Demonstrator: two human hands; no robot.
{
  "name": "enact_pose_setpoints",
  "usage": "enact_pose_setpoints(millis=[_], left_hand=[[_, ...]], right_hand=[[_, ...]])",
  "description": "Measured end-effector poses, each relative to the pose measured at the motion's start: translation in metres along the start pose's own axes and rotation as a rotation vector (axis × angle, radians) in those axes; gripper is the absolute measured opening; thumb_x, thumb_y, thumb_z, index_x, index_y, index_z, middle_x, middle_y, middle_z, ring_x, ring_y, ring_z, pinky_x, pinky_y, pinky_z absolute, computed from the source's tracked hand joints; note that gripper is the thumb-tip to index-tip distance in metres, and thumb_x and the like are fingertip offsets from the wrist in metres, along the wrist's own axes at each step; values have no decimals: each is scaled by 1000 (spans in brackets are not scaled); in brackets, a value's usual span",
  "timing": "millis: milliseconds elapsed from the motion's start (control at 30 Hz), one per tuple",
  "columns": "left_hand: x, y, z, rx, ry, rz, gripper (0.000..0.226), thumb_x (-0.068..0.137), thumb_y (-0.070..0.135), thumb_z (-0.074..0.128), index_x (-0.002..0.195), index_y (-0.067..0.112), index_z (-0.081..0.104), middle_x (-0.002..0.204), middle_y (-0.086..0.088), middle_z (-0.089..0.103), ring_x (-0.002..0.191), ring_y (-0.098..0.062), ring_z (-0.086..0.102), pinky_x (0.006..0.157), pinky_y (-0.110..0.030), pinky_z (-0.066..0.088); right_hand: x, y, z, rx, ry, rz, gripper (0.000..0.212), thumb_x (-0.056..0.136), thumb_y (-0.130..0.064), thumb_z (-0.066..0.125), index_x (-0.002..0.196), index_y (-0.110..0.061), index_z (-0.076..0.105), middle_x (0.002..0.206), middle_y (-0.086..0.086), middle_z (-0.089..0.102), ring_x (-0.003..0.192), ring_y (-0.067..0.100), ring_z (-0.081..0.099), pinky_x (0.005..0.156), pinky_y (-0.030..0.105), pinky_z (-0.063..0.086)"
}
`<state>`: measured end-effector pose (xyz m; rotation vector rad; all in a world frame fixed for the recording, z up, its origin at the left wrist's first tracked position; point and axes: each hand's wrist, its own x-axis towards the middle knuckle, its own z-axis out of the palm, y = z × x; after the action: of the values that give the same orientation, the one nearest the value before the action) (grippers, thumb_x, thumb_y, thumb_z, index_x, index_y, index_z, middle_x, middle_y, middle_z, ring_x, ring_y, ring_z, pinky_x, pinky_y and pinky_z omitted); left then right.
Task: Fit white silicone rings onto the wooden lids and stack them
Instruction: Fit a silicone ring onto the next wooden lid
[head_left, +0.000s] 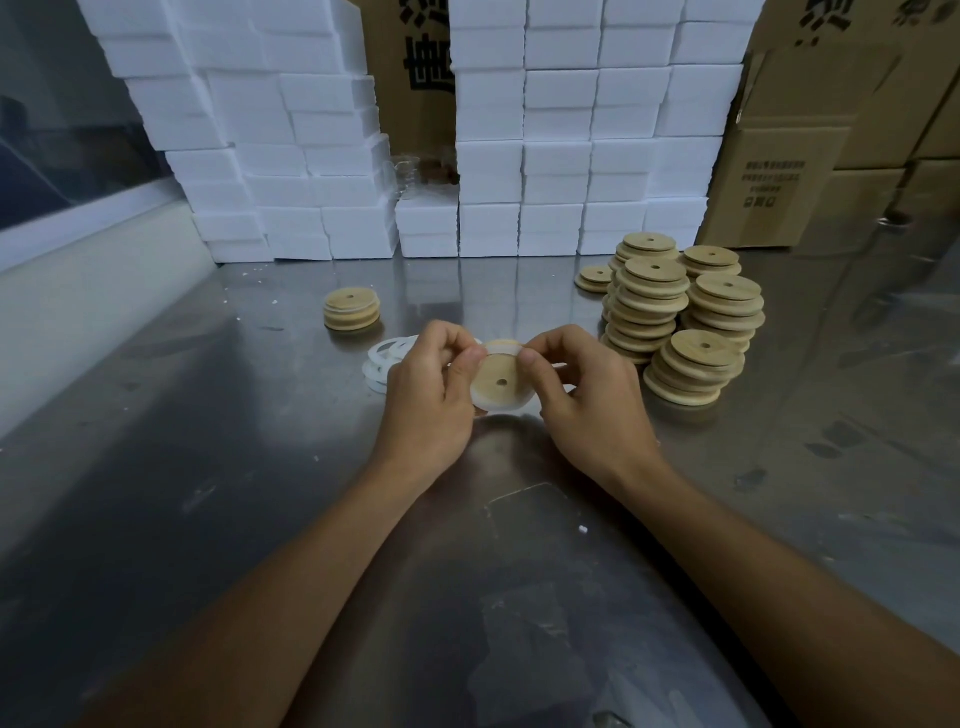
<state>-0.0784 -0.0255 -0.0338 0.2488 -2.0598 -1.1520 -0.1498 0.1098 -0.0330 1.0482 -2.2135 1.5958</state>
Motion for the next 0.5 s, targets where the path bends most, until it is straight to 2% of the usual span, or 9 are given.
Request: enact_pose_setpoints(millis=[67, 167, 233, 333, 500], left_hand=[[0, -1, 0, 7, -8, -4, 13, 99, 13, 55, 89, 22, 53, 83, 6, 67, 78, -6, 64, 72, -29, 52], [0, -2, 0, -10, -29, -29, 18, 98, 13, 55, 86, 26, 53, 80, 6, 68, 76, -8, 65, 69, -29, 54], [0, -2, 0, -2, -31, -20, 20, 98, 12, 56, 84, 27, 52, 78, 6, 69, 74, -7, 65, 68, -28, 54], [1, -3, -1, 2, -34, -22, 19, 97, 12, 57, 85, 25, 53, 81, 2, 70, 76, -10, 66, 72, -36, 57], [2, -3, -2, 12, -31, -3, 22, 96, 13, 60, 83, 29, 53, 89, 1, 70, 84, -14, 67, 78, -45, 57]], right_hand=[[0, 0, 0, -6, -7, 1, 7, 96, -22, 61, 89, -22, 62, 80, -19, 64, 78, -3, 62, 65, 13, 46], [1, -1, 0, -16, -1, -5, 5, 96, -20, 61, 91, -20, 62, 80, -19, 63, 79, -5, 61, 64, 10, 45], [1, -1, -1, -20, 11, -1, 5, 95, -19, 62, 90, -20, 62, 79, -19, 63, 78, -3, 62, 63, 18, 51], [0, -2, -2, -8, 20, 11, 7, 94, -17, 64, 89, -20, 61, 81, -15, 67, 77, 4, 66, 66, 32, 59], [0, -2, -3, 20, -3, 60, 8, 93, -14, 64, 86, -17, 63, 81, -9, 70, 77, 8, 69, 72, 40, 59]])
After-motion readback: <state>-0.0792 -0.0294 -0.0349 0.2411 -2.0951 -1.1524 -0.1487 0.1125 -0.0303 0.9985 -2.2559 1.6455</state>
